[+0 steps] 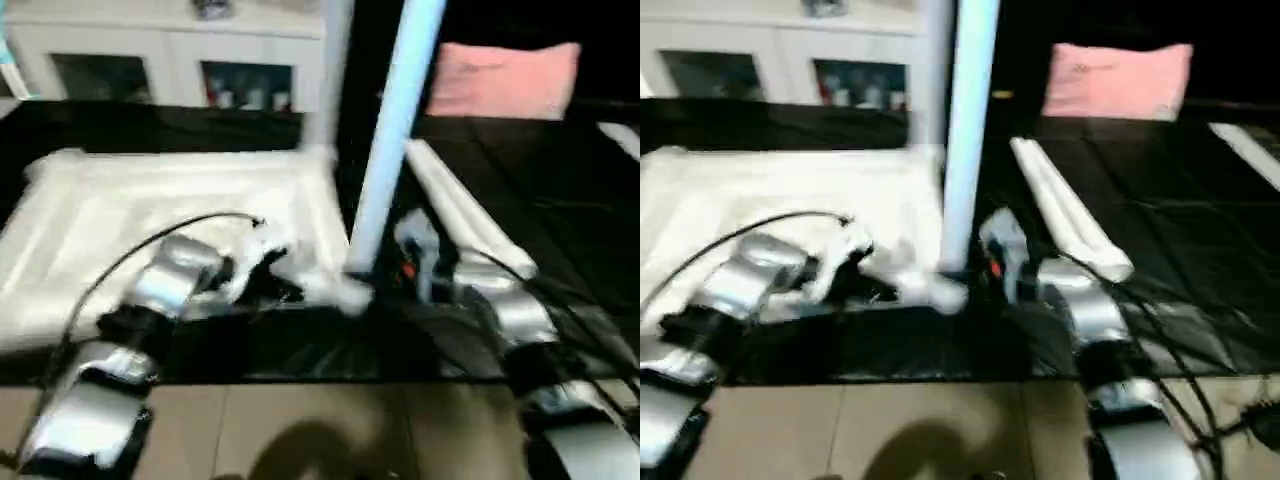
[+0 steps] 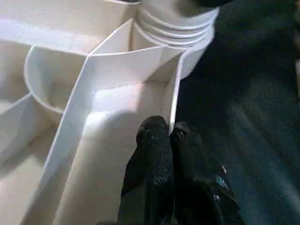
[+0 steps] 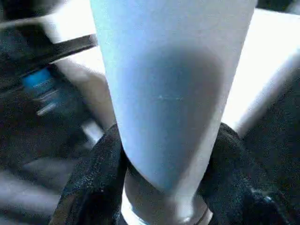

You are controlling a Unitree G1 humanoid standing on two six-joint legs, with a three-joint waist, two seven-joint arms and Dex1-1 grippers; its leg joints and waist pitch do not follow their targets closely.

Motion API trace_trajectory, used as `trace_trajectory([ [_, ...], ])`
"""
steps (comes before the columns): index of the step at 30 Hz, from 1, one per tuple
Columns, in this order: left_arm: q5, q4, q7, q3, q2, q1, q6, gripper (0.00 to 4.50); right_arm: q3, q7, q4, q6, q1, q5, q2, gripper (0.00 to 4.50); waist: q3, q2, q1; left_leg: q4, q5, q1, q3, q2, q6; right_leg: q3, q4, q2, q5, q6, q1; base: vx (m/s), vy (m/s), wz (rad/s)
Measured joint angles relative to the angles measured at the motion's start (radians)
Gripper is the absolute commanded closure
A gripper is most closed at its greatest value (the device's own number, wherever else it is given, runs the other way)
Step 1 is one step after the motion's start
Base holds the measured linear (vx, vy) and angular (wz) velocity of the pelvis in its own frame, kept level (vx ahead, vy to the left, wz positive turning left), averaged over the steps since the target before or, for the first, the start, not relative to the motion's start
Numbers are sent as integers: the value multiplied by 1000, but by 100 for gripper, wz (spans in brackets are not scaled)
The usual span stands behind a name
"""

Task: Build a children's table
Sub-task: Rotate leg to tighten, then rotate table base

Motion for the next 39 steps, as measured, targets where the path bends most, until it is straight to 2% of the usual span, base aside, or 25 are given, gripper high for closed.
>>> trace_trajectory([
  [2,-9,6,53,27,-25,-3,32,450,-21,-78,41,4,-30,-7,29,250,0,-1,-8,0,0,-1,-1,0,0,-3,-4,0,0,0,-1,0,0,0],
  [4,-12,41,156,64,-63,-29,68,450,-38,-225,136,7,-104,-18,80,250,0,-3,-20,0,0,-2,-2,0,1,-3,-7,0,0,0,-1,0,0,0],
  [9,-18,82,263,96,-110,-57,82,450,-55,-384,227,-9,-169,-20,121,250,0,-8,-23,0,1,-5,-2,-1,3,-1,-9,0,0,0,-1,0,0,0],
  [12,-4,106,343,98,-137,-86,81,450,-97,-521,294,-10,-227,-43,168,250,2,-11,-21,-1,1,-7,-2,-1,3,0,-7,0,5,0,-3,0,0,0],
  [15,-1,107,359,101,-147,-89,80,450,-108,-554,299,-12,-234,-49,178,250,1,-12,-18,-4,0,-6,-2,-1,3,0,-5,0,7,-1,-3,0,0,0],
  [17,0,107,359,99,-147,-89,73,450,-114,-554,299,-14,-235,-48,178,196,1,-12,-15,-7,0,-5,-1,-1,3,1,-3,0,7,-1,-3,0,0,0],
  [19,6,107,359,91,-146,-89,56,450,-126,-551,304,-25,-234,-39,180,182,1,-12,-12,-8,0,-5,-1,0,3,1,-2,0,7,-4,-4,0,0,0],
  [22,25,107,365,82,-140,-89,29,450,-133,-551,311,-37,-228,-17,188,162,1,-13,-15,-8,0,-5,0,0,3,1,-2,0,7,-3,-5,0,0,0],
  [23,34,109,365,75,-138,-89,14,450,-136,-551,313,-38,-228,-10,189,138,1,-13,-16,-8,0,-5,0,0,3,1,-3,0,7,-2,-5,0,0,0],
  [28,45,132,365,51,-134,-89,-57,450,-137,-532,305,-75,-206,-7,187,109,2,-13,-14,-8,1,-6,0,0,3,1,-2,0,7,-2,-5,0,0,0],
  [33,54,175,367,41,-146,-104,-122,450,-134,-440,152,-96,-84,-6,142,68,3,-13,5,-8,1,-7,0,0,3,2,-3,0,7,-2,-6,0,0,0],
  [39,72,222,392,41,-154,-118,-200,450,-129,-398,-31,-58,17,37,93,24,5,-14,11,-8,1,-7,0,0,3,2,-3,0,6,-1,-6,0,0,0],
])
